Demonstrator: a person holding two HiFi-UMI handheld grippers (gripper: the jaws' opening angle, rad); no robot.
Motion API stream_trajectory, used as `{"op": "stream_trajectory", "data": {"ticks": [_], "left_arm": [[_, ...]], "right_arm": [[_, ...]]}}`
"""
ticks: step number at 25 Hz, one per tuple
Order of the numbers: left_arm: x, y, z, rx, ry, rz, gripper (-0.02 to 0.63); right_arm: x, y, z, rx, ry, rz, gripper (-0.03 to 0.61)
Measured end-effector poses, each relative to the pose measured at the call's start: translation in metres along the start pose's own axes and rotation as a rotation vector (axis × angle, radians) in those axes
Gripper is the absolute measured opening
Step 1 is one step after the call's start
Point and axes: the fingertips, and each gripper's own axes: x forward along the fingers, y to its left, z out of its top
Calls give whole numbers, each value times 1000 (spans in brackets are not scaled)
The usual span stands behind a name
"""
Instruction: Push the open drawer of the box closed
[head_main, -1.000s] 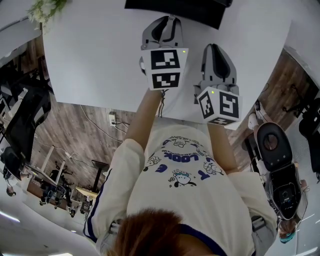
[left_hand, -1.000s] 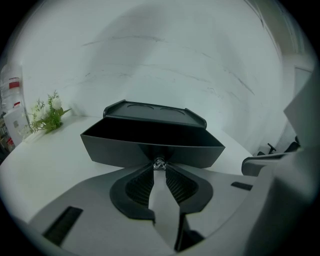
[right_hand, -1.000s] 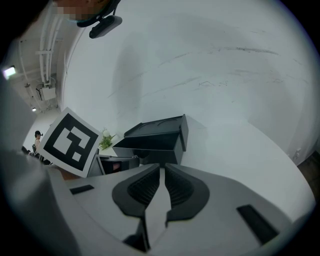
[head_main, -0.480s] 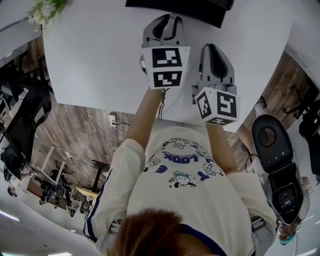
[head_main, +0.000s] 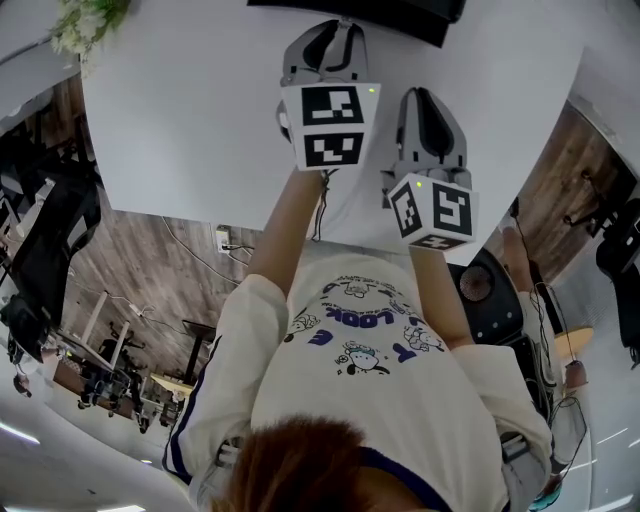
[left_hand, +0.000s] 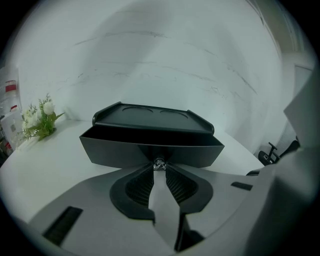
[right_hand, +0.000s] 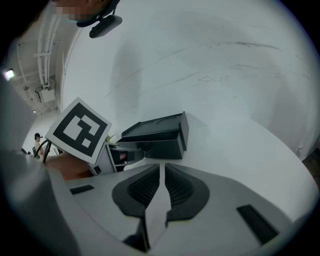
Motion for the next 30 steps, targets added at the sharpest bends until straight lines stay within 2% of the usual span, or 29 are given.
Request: {"op": "stream_trajectory", "data": {"ticks": [30], "left_arm": [[26,2,23,42,1,2,81]], "right_arm": [[8,-13,2,22,-3,-14,44]]}}
